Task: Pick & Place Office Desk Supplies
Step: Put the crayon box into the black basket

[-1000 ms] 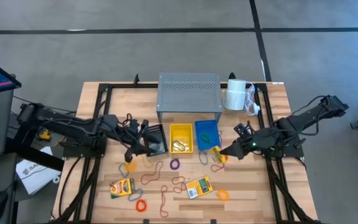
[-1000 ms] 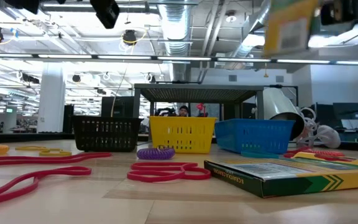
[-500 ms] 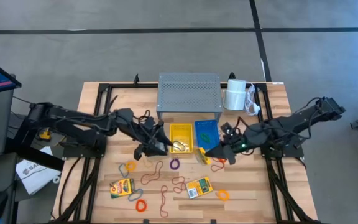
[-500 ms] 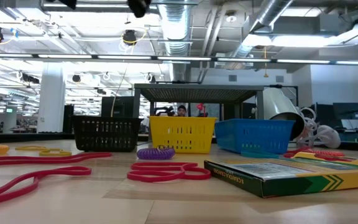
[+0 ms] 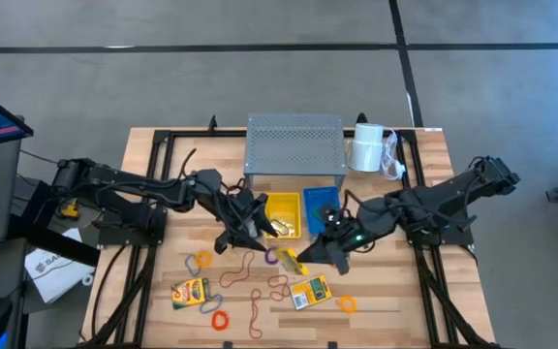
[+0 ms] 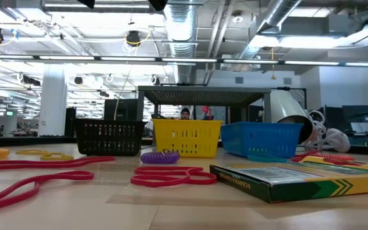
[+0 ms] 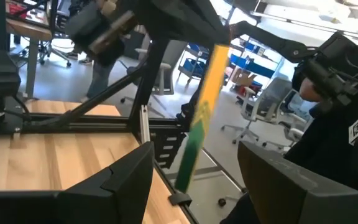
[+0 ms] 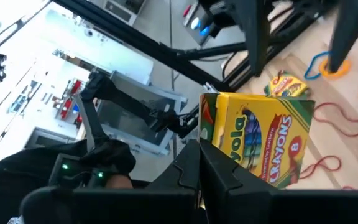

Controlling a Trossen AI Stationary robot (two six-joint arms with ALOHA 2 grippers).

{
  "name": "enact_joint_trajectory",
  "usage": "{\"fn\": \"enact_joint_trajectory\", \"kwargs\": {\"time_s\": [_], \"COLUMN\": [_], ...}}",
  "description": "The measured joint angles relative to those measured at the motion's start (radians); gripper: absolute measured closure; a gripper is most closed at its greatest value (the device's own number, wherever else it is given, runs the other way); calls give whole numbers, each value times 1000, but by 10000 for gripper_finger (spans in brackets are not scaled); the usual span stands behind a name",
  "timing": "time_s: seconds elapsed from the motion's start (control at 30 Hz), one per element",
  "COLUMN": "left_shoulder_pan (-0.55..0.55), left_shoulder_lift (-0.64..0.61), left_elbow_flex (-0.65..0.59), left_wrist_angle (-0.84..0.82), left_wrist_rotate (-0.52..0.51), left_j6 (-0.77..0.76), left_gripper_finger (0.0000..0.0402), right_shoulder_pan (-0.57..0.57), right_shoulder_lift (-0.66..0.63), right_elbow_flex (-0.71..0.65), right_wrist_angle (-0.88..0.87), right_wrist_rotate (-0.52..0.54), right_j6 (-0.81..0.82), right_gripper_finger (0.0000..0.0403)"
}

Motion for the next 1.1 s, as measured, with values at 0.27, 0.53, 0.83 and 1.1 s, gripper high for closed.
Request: {"fn": "enact_joint_trajectory", "kwargs": {"time_s": [0.27,0.53,0.83,1.1], "left_shoulder_pan": [-22,-48,-49,-47], "left_shoulder_lift": [0,2,77,91], "left_elbow_flex": [0,6,79,107], "left_wrist_angle": [17,83,82,86], "left_wrist_rotate": [-3,-19,-8,28], "left_j6": [1,2,0,1], "left_gripper_finger": [173,173,173,190], "right_shoulder_pan": [-20,-60,-94,-98], "right_shoulder_lift": [31,31,31,30], "right_elbow_flex": [30,30,29,29], "right_wrist_angle": [12,53,97,101], "right_wrist_rotate": [-23,-54,-84,-92], "right_j6": [-2,-19,-28,-30], "right_gripper_finger": [403,403,403,403]}}
